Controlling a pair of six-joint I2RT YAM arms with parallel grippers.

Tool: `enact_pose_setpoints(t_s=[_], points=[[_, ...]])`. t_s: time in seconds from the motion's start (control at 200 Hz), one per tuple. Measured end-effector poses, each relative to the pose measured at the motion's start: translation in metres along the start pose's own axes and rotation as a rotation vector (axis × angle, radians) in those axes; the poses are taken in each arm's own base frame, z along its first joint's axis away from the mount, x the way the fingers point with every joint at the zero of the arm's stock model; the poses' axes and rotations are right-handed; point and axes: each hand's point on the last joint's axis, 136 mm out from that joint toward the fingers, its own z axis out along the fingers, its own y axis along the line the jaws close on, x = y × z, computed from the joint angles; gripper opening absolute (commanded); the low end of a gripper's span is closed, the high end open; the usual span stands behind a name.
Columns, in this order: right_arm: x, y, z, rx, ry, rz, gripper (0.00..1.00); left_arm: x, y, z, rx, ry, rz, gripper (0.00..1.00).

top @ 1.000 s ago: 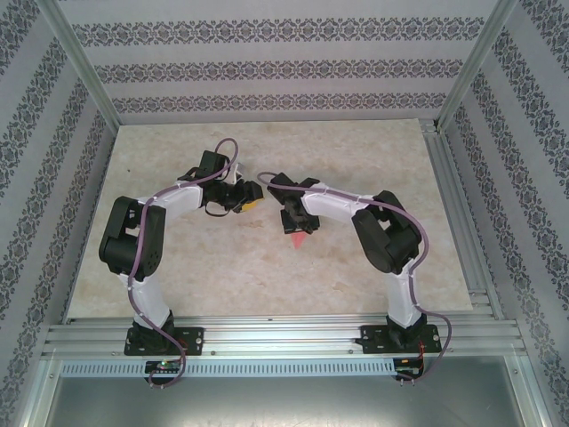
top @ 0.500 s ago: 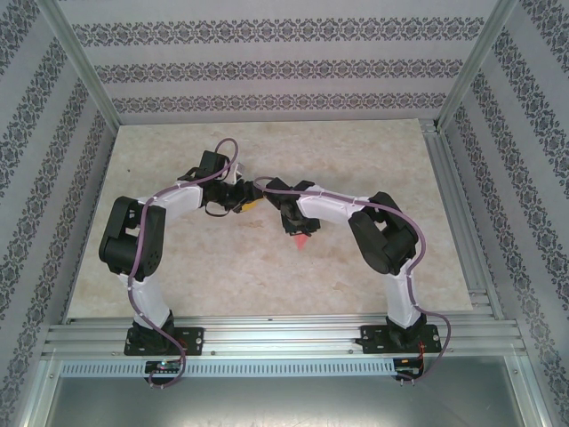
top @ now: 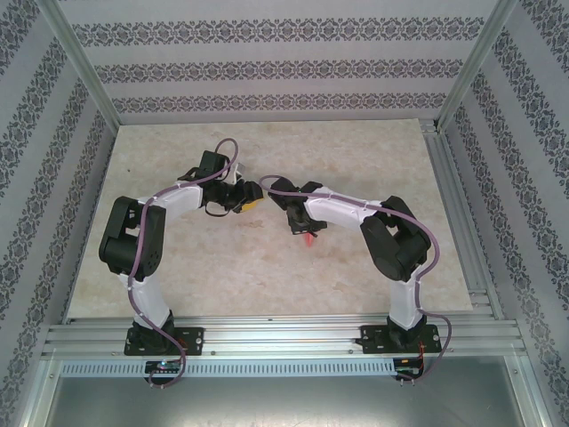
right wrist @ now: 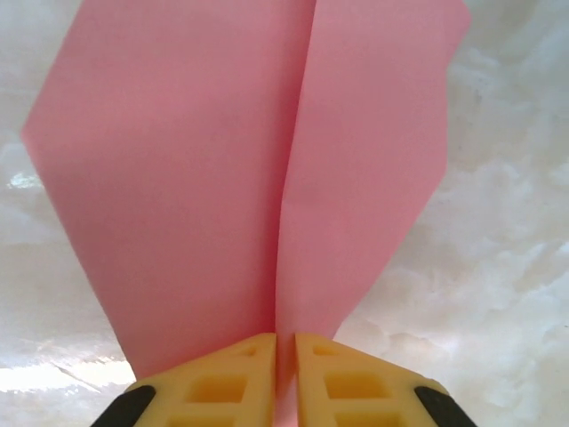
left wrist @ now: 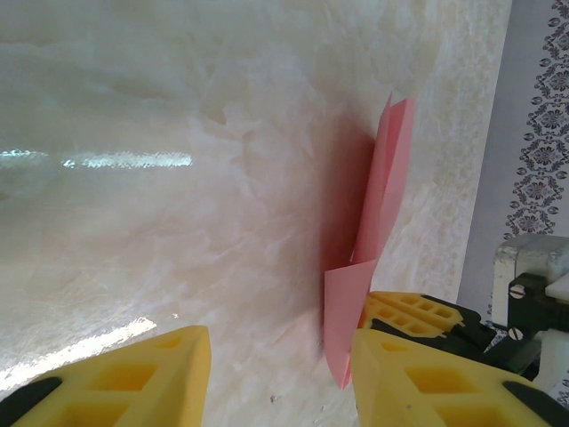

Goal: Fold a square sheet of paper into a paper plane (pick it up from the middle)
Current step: Turn over the paper at the center of the table.

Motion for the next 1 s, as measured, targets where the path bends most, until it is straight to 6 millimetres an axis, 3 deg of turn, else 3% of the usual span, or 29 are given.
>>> enact_pose_setpoints(t_s=[0.29, 0.47, 0.609, 0.809, 0.999], points=[[0.001, -0.008, -0.01, -0.015, -0.039, 0.021, 0.04, 0.0, 0.0, 0.0, 0.0, 0.0, 0.003, 0.47], [-0.006, -0.011, -0.033, -0.106, -0.121, 0.071, 0.03, 0.0, 0.001, 0.0, -0.004, 0.001, 0.001, 0.47], [-0.013, -0.005, -0.056, -0.276, -0.194, 0.149, 0.03, 0.0, -0.002, -0.006, -0.016, -0.012, 0.002, 0.46], [-0.011, 0.01, -0.056, -0.53, -0.208, 0.279, 0.04, -0.011, -0.024, -0.037, -0.009, -0.105, 0.041, 0.47], [-0.007, 0.045, -0.06, -0.793, -0.188, 0.36, 0.04, -0.017, -0.038, -0.079, -0.003, -0.22, 0.064, 0.48]])
